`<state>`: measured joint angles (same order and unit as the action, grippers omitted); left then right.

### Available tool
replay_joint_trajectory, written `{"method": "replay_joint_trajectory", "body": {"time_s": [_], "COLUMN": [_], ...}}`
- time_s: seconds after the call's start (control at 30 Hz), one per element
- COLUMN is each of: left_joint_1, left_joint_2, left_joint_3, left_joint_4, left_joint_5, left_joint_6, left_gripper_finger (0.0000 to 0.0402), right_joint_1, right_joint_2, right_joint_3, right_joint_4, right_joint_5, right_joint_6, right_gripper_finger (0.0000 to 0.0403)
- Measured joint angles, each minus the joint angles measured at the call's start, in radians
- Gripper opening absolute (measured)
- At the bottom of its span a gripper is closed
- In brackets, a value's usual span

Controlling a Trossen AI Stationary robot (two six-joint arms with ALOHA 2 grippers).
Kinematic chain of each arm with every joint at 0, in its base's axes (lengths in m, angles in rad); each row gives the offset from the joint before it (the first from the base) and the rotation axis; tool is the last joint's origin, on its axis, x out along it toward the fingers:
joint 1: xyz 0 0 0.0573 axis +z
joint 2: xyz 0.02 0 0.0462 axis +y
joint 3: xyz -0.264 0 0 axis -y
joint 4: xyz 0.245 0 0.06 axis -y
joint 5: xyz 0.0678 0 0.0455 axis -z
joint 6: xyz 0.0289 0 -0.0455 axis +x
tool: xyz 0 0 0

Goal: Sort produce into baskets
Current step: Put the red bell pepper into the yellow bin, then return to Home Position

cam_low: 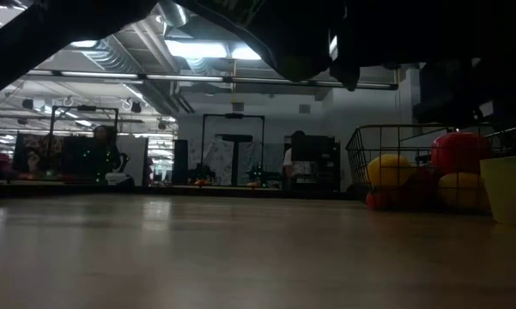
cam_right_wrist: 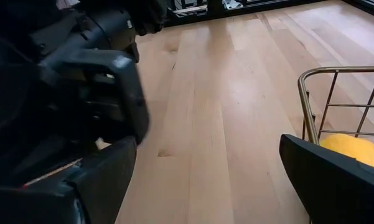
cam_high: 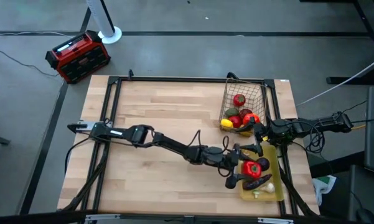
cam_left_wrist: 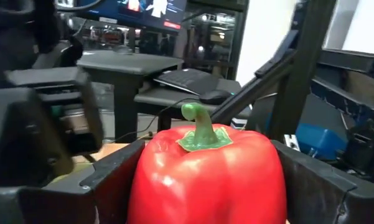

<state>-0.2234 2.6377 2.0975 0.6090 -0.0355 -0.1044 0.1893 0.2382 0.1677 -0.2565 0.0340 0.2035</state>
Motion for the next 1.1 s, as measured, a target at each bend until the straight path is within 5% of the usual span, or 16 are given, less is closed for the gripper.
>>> {"method": "replay_joint_trajectory", "body": {"time_s": [0.27, 0.5, 0.87, 1.1], "left_joint_1": [0.002, 0.009, 0.017, 0.023], "left_joint_2": [0.000, 0.000, -0.035, -0.173], "left_joint_3": [0.000, 0.000, -0.001, -0.001], "left_joint_4": [-0.001, -0.007, 0.060, -0.020], "left_joint_5": [0.001, 0.001, 0.009, 0.007], "left_joint_6": [-0.022, -0.020, 0.061, 0.394], "left_gripper_finger": [0.0322, 0.0393, 0.0386, 0.0386], "right_joint_1": [0.000, 0.000, 0.000, 0.000], "right_joint_2": [0.000, 0.000, 0.000, 0.000], "right_joint_3": [0.000, 0.000, 0.000, 0.000], "right_joint_4": [0.000, 0.000, 0.000, 0.000], "right_joint_5": [0.000, 0.000, 0.000, 0.000], "right_joint_6": [0.000, 0.000, 0.000, 0.000], "right_gripper_finger": [0.0390, 0.0390, 0.0390, 0.0390]}}
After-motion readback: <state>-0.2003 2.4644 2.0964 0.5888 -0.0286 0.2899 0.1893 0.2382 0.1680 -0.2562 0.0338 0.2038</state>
